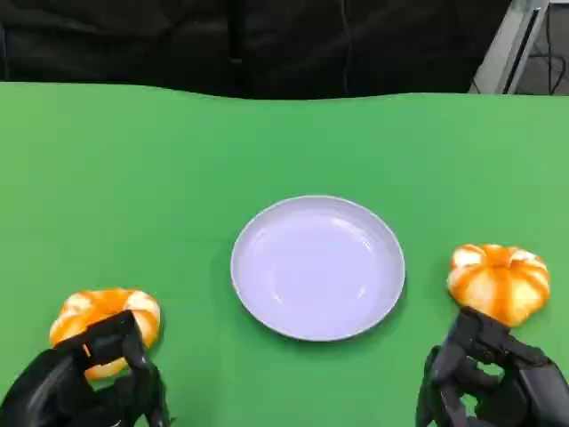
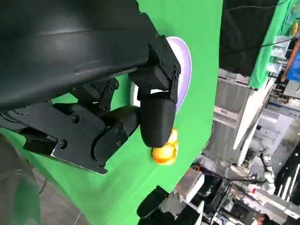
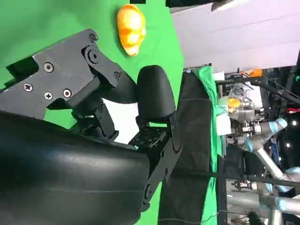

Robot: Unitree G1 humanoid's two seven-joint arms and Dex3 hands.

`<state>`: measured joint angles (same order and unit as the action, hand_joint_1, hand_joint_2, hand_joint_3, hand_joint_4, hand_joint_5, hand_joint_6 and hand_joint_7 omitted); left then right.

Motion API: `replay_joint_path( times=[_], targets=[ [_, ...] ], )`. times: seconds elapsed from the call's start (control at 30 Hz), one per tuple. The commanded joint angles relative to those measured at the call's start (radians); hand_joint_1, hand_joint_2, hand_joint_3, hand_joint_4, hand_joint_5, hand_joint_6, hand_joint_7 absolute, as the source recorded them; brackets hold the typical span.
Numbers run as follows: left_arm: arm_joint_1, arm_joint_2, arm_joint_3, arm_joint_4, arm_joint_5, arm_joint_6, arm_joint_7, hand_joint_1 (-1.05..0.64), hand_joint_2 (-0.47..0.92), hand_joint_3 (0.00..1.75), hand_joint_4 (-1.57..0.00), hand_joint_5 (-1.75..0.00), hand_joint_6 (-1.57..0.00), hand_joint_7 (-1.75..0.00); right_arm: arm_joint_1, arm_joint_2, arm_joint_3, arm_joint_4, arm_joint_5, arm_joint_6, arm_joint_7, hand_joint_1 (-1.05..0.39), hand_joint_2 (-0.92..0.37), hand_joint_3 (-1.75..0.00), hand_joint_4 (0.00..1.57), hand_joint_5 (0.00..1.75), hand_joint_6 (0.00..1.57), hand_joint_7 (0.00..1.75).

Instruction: Grasp the bread from the table and place it into the plate.

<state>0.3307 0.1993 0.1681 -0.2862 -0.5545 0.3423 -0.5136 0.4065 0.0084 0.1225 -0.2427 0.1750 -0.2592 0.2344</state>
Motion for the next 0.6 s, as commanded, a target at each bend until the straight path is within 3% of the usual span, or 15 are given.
replay_joint_path(
  times=[0.03,0.6],
  targets=[
    [0.003,0.014,0.006,0.002,0.003,-0.001,0.004,-0.12,0.67,1.05,-0.82,-1.75,-0.67,-1.75,0.002,-0.006,-0.008,-0.001,0.008,-0.004,-0.002,-0.13,-0.57,-1.22,0.85,1.75,0.68,1.70],
    [0.000,0.013,0.003,0.003,0.009,-0.007,0.002,-0.11,0.66,1.07,-0.82,-1.75,-0.68,-1.73,0.000,-0.008,-0.009,-0.002,0.006,0.001,-0.003,-0.13,-0.57,-1.22,0.85,1.75,0.68,1.70]
  ],
)
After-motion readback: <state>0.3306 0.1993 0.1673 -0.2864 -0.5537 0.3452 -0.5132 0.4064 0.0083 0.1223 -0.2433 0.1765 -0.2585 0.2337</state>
